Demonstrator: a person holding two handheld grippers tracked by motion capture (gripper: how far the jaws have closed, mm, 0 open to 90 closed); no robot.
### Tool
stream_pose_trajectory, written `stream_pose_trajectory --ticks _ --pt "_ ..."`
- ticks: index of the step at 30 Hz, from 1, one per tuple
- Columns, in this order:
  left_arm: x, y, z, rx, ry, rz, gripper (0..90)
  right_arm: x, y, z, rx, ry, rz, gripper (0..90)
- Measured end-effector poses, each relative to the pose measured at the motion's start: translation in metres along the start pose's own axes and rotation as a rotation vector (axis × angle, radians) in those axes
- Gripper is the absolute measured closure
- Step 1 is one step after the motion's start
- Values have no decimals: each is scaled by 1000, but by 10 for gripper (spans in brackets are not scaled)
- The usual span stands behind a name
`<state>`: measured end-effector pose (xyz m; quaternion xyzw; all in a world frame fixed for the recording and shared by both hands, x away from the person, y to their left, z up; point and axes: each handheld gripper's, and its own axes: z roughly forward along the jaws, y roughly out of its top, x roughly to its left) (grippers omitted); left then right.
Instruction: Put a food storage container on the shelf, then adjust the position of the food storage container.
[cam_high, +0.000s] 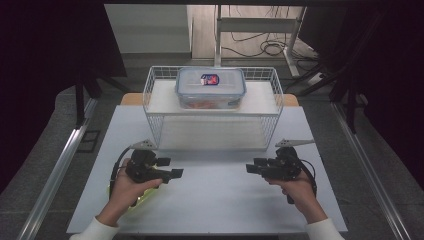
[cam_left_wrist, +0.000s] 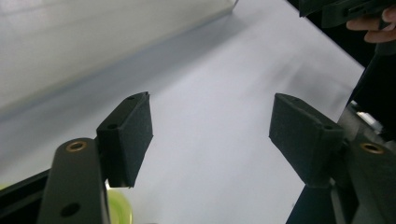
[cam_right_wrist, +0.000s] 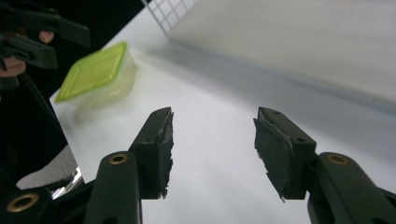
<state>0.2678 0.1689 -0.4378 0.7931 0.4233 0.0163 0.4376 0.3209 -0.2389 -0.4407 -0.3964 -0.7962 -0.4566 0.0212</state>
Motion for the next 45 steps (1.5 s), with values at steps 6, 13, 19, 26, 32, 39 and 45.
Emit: stream_pose_trajectory --ticks 6,13,19,26,32,39,45 --pt "-5 -20 3 17 -6 4 293 2 -19 5 10 1 -9 449" --pt "-2 -30 8 34 8 0 296 2 -25 9 11 3 -13 445" --pt "-1 -34 4 33 33 15 299 1 -26 8 9 -2 -19 443" --pt "-1 -41 -17 -8 61 -3 300 1 -27 7 0 0 -15 443" --pt "4 -48 -38 -14 109 -17 344 1 -29 5 -2 0 -14 439" --pt "18 -58 -72 -34 209 -51 675 0 -30 5 -9 -6 -7 439" --pt "39 -75 -93 -38 252 -107 896 2 -30 6 -7 -4 -8 439"
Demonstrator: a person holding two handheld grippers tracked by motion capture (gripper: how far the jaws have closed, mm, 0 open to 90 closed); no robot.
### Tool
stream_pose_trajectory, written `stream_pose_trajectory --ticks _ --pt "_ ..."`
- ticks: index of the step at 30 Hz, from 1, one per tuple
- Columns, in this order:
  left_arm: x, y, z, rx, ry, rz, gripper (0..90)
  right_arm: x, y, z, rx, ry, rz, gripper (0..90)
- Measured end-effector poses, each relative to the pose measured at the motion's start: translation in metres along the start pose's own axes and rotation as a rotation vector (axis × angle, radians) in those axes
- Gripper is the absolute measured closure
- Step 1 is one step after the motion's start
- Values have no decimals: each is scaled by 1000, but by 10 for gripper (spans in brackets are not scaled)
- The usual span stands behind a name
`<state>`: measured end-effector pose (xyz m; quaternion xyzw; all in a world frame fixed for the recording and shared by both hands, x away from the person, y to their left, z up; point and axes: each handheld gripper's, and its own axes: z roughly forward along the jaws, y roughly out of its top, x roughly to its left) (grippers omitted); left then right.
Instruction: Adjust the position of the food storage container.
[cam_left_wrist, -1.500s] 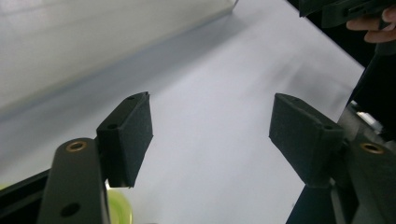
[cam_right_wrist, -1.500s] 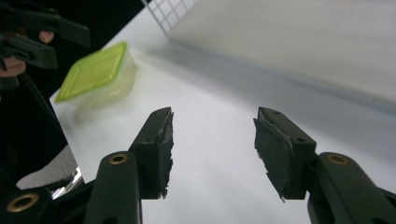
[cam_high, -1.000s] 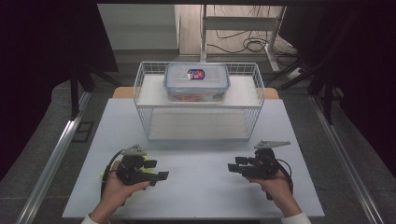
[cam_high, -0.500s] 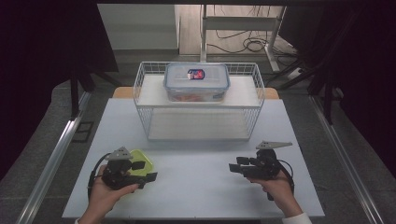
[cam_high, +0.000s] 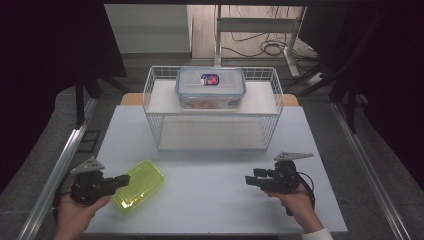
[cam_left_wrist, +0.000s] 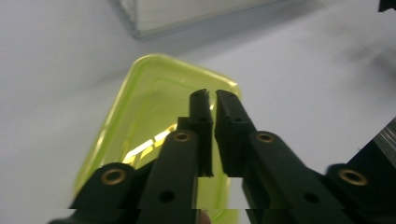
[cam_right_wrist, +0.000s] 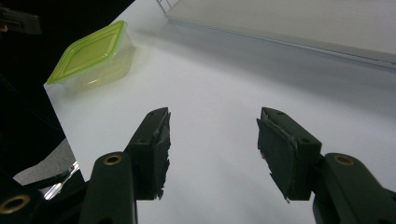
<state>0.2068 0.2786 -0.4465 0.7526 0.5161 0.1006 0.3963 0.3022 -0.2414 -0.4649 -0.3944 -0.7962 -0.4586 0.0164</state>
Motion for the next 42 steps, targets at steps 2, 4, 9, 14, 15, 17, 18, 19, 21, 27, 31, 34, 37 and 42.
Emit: stream_pose_trajectory --ticks 2,4,9,14,15,17,18,19,21,27,31,34,37,42 --pt "8 -6 0 11 20 -20 900 0 0 1 3 0 0 439" --pt "21 -13 2 31 52 -54 900 0 -1 1 7 0 0 438" --pt "40 -31 1 68 92 -115 900 -1 -1 1 7 -1 4 439" --pt "45 -47 1 105 124 -142 900 -1 -1 0 0 -2 4 439" --pt "45 -50 2 111 124 -147 900 -1 -1 0 1 -2 6 439" --pt "44 -54 2 123 122 -150 900 -1 -1 0 1 -1 6 438" --pt "44 -56 3 131 123 -150 900 -1 -1 0 1 0 7 438" --pt "43 -58 5 137 122 -149 900 -1 -1 0 -1 -1 8 438" --pt "42 -60 5 138 124 -152 900 -2 -1 0 0 -2 9 438" --pt "43 -66 8 171 121 -159 900 -1 -1 -1 -3 -1 11 439" --pt "44 -65 17 192 110 -156 900 -4 -1 -1 -4 -2 15 439" --pt "47 -62 23 195 104 -163 900 -4 -1 -1 -4 -2 16 439" --pt "51 -57 28 201 108 -166 900 -4 -1 -1 -5 -1 15 438" --pt "57 -48 34 201 105 -171 900 -5 -2 0 -3 -2 19 438"
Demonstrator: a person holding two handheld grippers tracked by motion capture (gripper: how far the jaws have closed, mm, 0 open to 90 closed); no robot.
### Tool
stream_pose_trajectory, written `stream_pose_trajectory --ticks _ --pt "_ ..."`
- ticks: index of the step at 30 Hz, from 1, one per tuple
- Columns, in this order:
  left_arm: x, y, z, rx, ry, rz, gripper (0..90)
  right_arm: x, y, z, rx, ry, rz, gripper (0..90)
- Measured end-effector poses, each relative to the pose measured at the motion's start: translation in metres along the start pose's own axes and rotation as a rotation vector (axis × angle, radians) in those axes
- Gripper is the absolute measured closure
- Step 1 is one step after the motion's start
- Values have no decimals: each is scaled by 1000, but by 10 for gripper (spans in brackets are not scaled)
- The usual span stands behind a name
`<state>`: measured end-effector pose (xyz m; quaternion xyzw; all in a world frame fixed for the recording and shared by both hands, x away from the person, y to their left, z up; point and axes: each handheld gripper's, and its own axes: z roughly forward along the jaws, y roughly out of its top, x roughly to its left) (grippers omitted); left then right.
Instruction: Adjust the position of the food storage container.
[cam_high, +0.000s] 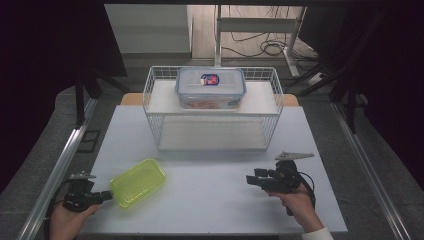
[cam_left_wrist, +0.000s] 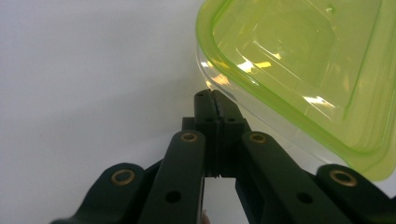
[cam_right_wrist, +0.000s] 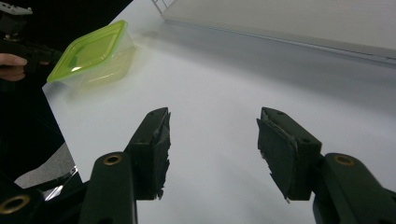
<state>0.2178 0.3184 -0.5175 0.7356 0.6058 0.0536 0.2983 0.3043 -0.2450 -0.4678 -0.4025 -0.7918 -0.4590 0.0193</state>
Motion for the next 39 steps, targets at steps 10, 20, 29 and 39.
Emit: stream_pose_trajectory --ticks 10,20,29,39 --pt "8 26 12 -6 -2 3 900 -2 -2 1 4 -2 3 438" --pt "6 44 20 -23 -29 7 900 -2 -3 2 14 0 10 438" --pt "8 50 24 -32 -34 5 900 -2 -3 3 16 -2 8 438" --pt "4 55 27 -45 -39 16 900 -2 -4 2 15 -2 12 438"
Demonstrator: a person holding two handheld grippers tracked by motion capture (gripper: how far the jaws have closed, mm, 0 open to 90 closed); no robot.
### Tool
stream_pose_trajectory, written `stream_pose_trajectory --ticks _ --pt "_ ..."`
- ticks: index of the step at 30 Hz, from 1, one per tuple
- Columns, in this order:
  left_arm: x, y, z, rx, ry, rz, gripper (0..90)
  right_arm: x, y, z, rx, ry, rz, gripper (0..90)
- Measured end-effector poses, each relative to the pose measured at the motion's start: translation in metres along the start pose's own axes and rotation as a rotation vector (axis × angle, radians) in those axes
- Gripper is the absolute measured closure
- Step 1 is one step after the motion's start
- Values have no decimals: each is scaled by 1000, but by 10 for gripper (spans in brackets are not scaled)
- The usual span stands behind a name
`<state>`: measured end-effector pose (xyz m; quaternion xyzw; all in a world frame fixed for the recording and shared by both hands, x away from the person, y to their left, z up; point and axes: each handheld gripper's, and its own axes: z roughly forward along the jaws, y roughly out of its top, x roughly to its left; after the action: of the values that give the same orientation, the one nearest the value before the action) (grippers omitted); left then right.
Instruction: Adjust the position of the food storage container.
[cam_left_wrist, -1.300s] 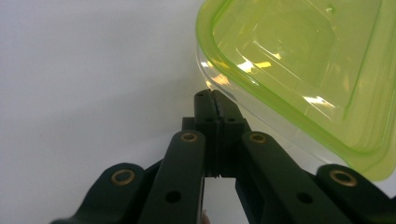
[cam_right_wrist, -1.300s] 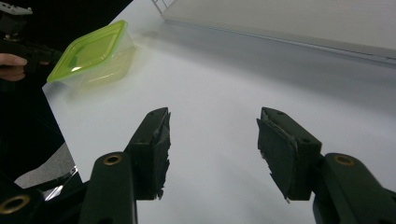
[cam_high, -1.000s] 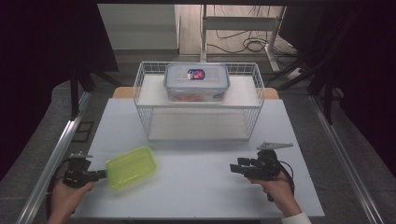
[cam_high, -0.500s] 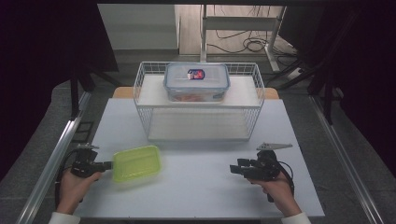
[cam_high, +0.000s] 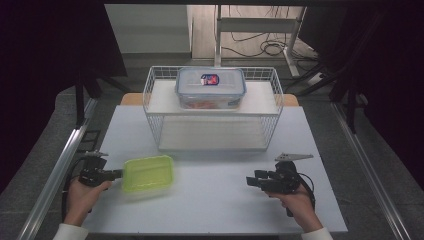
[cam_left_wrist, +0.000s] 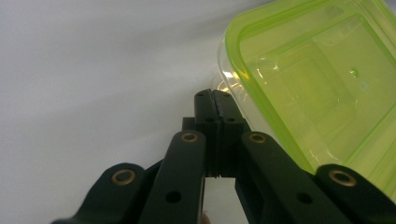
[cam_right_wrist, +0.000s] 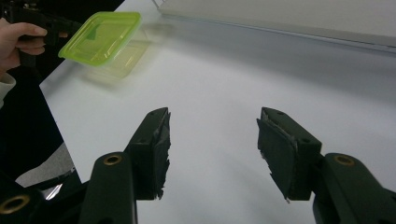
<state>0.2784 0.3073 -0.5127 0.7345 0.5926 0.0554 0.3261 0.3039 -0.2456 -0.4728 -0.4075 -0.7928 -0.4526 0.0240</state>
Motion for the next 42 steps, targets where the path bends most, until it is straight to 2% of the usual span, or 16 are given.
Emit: stream_pose_trajectory --ticks 6,11,21,28,32,35,42 --pt "-4 3 2 -6 -14 6 900 1 0 -1 0 3 1 439" --pt "-8 3 6 -6 -10 14 900 1 0 0 1 3 3 438" --pt "-26 10 16 -12 -60 31 900 1 0 0 3 2 3 438" --pt "-45 16 27 -9 -90 54 900 1 0 1 7 2 0 438" --pt "-58 20 35 -9 -94 75 900 1 0 1 5 2 0 439" --pt "-66 23 39 -1 -130 84 900 1 0 1 5 2 1 438" --pt "-91 29 53 -3 -146 110 900 0 -1 1 6 2 0 438"
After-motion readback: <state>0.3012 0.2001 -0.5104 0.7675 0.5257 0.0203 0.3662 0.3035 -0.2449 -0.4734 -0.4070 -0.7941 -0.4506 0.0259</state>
